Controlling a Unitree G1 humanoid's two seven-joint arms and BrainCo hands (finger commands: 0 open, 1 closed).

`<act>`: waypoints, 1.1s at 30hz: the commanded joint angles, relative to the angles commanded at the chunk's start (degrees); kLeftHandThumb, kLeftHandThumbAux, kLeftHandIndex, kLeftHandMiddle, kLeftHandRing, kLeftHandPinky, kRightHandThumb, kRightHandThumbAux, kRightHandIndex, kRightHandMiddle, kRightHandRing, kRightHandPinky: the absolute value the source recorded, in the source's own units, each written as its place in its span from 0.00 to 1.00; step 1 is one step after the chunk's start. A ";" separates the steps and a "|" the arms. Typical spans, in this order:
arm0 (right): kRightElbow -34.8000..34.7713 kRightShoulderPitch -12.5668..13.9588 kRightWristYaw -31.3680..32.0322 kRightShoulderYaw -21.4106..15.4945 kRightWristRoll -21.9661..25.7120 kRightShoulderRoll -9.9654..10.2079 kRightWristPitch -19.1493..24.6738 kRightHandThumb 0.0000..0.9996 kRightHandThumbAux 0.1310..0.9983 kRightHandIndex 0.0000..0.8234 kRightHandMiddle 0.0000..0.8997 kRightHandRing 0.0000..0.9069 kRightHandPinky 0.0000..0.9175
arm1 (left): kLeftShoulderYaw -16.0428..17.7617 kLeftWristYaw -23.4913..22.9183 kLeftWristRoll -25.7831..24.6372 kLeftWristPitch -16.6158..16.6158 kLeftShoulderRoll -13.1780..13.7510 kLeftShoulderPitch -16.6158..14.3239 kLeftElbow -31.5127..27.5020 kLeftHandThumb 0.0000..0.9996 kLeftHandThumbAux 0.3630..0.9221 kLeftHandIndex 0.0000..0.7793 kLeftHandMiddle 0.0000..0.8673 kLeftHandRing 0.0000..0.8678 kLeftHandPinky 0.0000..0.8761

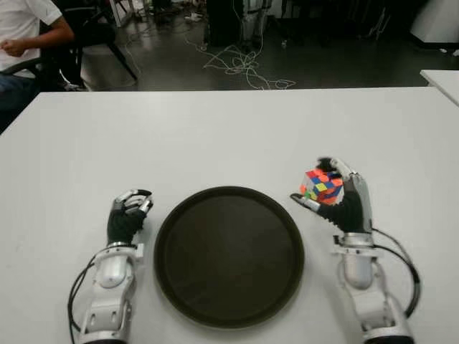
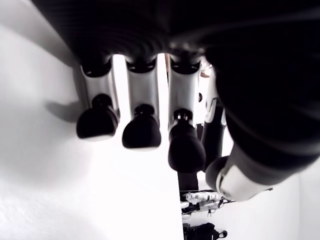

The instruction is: Pick up the Rubik's Cube and put it in the plate

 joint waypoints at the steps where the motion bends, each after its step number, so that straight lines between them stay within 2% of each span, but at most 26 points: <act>1: -0.16 -0.13 0.01 0.29 -0.60 -0.33 0.80 0.03 0.59 0.00 0.00 0.00 0.00 | -0.02 0.20 0.11 0.12 -0.09 0.06 -0.14 0.71 0.61 0.57 0.94 0.94 0.93; 12: -3.32 -0.67 1.86 2.97 -5.92 -3.24 10.09 0.00 0.48 0.00 0.00 0.00 0.00 | -0.33 0.63 0.50 0.38 -0.20 0.34 -0.46 0.71 0.61 0.57 0.94 0.94 0.93; 19: -5.89 -1.81 5.96 4.02 -9.64 -4.65 16.94 0.00 0.44 0.00 0.00 0.00 0.00 | -0.39 1.14 0.35 0.26 -0.63 0.46 -0.52 0.71 0.61 0.57 0.94 0.95 0.93; 28: -9.02 -2.83 12.20 4.74 -13.40 -5.69 23.00 0.00 0.45 0.00 0.00 0.00 0.00 | -0.89 0.89 0.59 -0.31 -0.54 0.73 -0.61 0.71 0.61 0.57 0.93 0.94 0.92; 33: -11.61 -4.00 18.44 5.43 -15.54 -7.25 27.53 0.00 0.48 0.00 0.00 0.00 0.00 | -1.20 0.59 0.64 -0.76 -0.29 0.81 -0.47 0.71 0.61 0.57 0.93 0.94 0.92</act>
